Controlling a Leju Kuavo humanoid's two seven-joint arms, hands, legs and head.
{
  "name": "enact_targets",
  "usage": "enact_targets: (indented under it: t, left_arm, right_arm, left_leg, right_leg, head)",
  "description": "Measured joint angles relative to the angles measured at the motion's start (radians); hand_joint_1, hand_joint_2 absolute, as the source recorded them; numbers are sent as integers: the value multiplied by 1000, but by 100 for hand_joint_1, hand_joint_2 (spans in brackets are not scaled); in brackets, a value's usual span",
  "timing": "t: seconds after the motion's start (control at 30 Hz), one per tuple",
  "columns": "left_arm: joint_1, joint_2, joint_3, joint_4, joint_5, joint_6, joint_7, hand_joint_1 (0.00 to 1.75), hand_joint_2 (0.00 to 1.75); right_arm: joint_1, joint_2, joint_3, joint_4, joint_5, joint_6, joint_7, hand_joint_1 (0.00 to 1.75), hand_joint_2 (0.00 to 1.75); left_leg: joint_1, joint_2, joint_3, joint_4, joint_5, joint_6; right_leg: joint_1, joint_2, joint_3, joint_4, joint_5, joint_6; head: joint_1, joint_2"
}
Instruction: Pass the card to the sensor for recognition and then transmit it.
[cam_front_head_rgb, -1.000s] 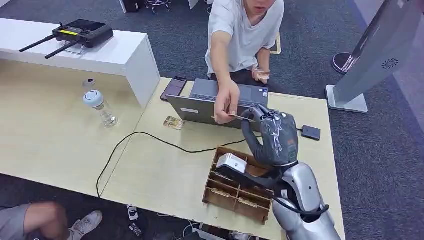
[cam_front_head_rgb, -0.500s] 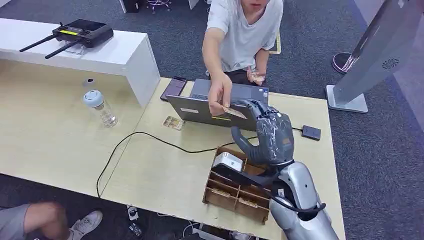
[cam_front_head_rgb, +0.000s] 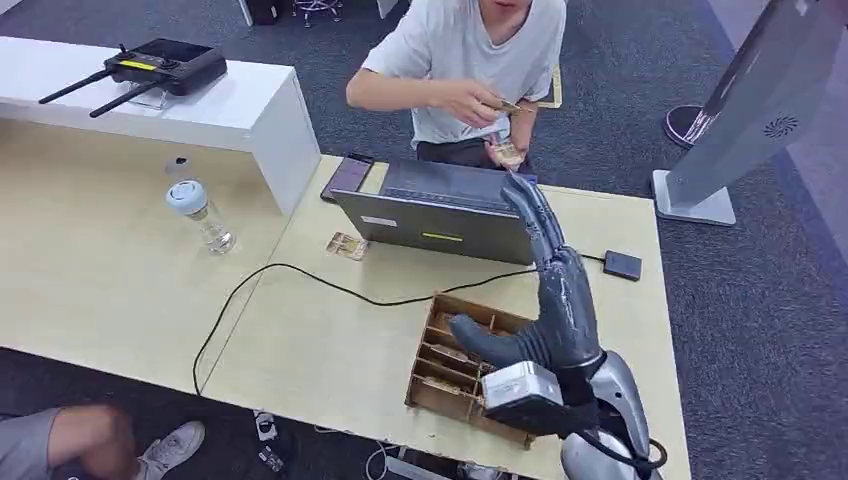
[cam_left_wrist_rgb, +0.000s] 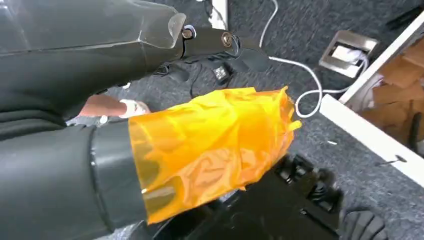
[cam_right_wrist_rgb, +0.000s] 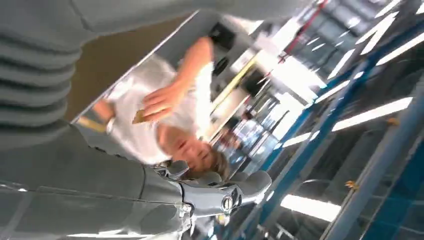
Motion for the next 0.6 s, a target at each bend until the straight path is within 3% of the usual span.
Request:
enact_targets:
  t: [0.17,0.37,0.6]
  left_arm:
    - [15,11,0,-13,16,9,6,0,0]
    - [32,23,0,-29,41,26,15,0,0]
    - [56,34,-2,-53,71,53,27,0,0]
  right_arm:
    - [78,-8,-42,-61,-164,118,-70,0,0]
    - [175,-35,-87,-72,-243,221,-149,0,0]
    - [300,-55,-127,-61,-274,261,-185,0,0]
  left_leg:
    - [0,0,0,0,0,0]
    - [0,0,0,0,0,0]
    - [0,0,0,0,-1,0]
  right_leg:
    - [0,0,0,0,0,0]
    - [0,0,0,0,0,0]
    - [0,0,0,0,0,0]
  head:
    - [0,0]
    - [0,0]
    - [0,0]
